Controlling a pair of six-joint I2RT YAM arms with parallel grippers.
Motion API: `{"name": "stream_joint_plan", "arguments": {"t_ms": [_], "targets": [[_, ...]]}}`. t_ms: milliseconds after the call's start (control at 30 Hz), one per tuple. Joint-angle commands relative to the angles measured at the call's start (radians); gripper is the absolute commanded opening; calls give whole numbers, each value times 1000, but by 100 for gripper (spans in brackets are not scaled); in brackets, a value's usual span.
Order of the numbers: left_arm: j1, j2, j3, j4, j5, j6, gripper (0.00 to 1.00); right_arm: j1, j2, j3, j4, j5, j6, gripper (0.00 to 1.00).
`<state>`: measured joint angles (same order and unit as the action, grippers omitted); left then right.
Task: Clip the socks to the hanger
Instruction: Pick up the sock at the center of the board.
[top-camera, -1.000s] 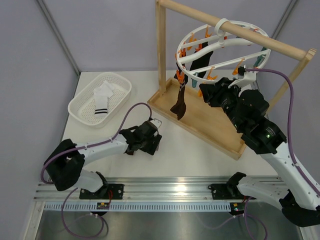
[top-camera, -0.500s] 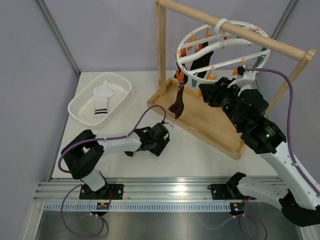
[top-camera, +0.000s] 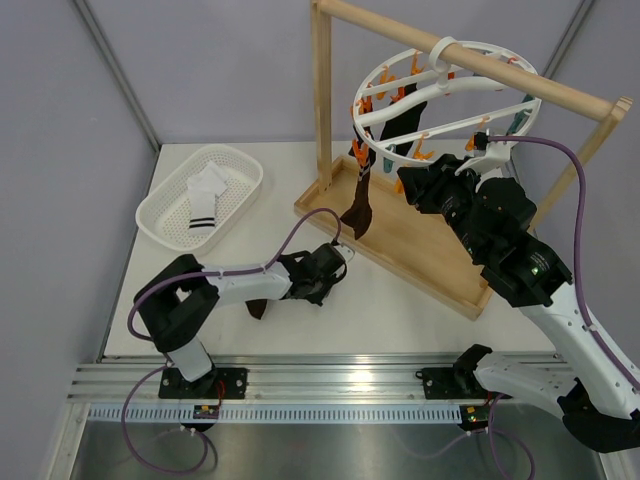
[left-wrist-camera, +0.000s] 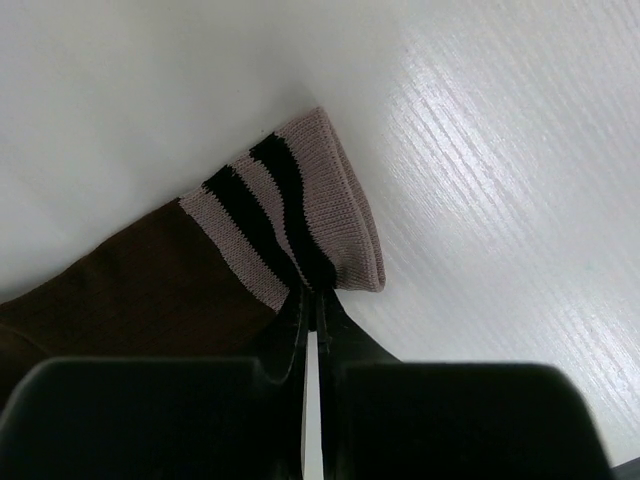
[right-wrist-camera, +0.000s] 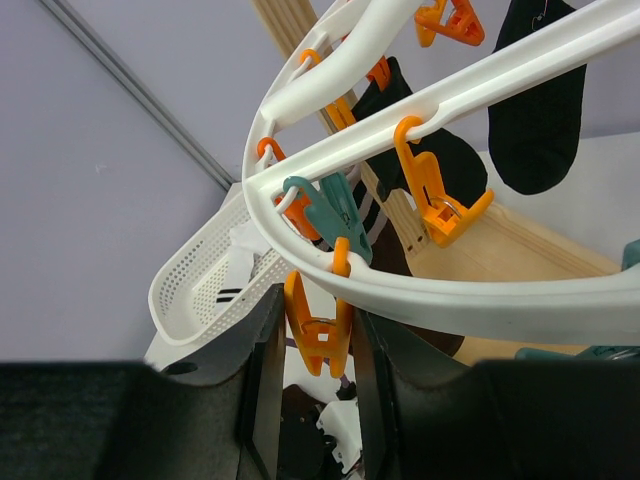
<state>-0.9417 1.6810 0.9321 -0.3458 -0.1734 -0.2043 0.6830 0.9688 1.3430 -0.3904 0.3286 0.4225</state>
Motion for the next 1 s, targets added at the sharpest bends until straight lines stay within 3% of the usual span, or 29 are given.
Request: {"name": "stream_joint_plan", "arguments": {"t_ms": [0, 467, 700, 967], "targets": [[0, 34, -13, 5, 0, -9, 0, -7, -4, 28, 12, 15, -5, 0], [0, -381, 146, 10, 77, -113, 0, -7, -1, 38, 21, 13, 1, 0], [-17, -425, 247, 102, 137, -187, 0, -8, 16, 50, 28, -5, 18, 0], [-69, -388, 385, 149, 51, -190, 0, -5, 38, 59, 35, -17, 47, 0]]}}
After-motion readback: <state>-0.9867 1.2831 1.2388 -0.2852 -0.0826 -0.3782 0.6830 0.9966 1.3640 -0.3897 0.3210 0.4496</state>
